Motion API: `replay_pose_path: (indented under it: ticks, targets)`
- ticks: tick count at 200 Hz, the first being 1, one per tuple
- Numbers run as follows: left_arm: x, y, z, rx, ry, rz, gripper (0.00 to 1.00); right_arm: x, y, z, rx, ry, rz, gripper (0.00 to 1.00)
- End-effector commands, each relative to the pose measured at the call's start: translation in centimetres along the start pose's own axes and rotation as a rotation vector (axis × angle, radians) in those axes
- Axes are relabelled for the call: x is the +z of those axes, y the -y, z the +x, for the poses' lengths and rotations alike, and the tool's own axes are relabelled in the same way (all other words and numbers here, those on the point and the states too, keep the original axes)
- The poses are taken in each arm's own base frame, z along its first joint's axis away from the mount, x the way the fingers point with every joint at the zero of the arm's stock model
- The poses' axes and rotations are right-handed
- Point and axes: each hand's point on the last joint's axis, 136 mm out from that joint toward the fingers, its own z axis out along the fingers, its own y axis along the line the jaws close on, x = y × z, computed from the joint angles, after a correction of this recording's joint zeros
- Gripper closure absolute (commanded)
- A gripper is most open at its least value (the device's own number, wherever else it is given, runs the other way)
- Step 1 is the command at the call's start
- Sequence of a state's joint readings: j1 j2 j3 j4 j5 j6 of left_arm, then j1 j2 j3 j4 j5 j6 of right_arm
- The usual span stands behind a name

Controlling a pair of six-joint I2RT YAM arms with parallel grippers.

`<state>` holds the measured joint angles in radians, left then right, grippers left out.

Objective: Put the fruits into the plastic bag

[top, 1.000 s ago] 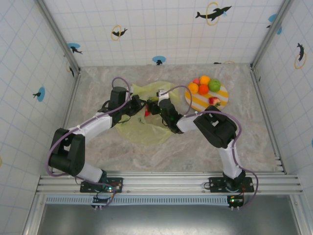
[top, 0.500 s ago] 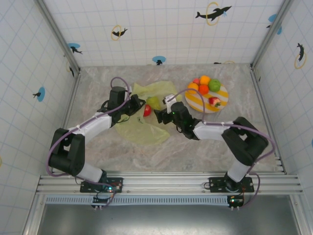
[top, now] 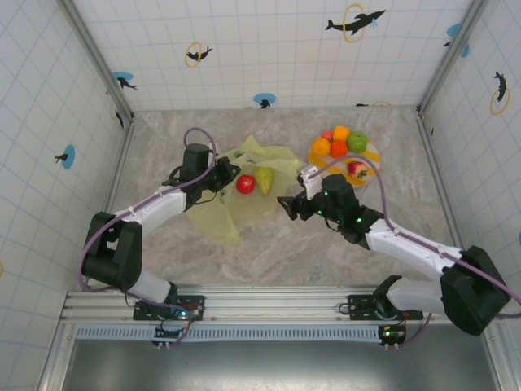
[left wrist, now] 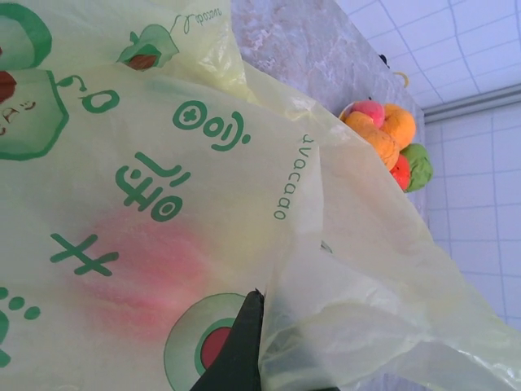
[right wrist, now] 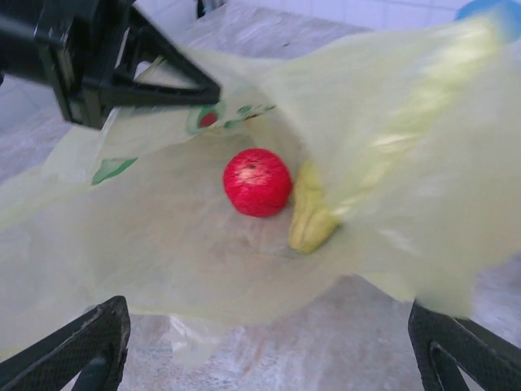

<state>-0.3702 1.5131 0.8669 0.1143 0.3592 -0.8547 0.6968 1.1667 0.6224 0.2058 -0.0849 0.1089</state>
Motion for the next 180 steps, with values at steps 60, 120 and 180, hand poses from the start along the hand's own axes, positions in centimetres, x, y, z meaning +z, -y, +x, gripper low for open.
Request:
replay_pose_path:
  ticks: [60, 120, 180]
  targets:
    - [0.0, 0.3, -0.9, 0.007, 0.02, 0.002, 1.0, -4.3, 10.2, 2.6, 0.331, -0.021, 0.354, 0.08]
    - [-0.4, 1.1, -0.8, 0.007, 0.018, 0.028, 1.0, -5.7, 18.1, 5.6, 0.313, -0.212, 0.645, 0.04]
    - [-1.0, 1.8, -1.4, 0.041, 0.04, 0.03, 1.0, -4.2, 23.9, 7.1, 0.259, -0.367, 0.699, 0.0]
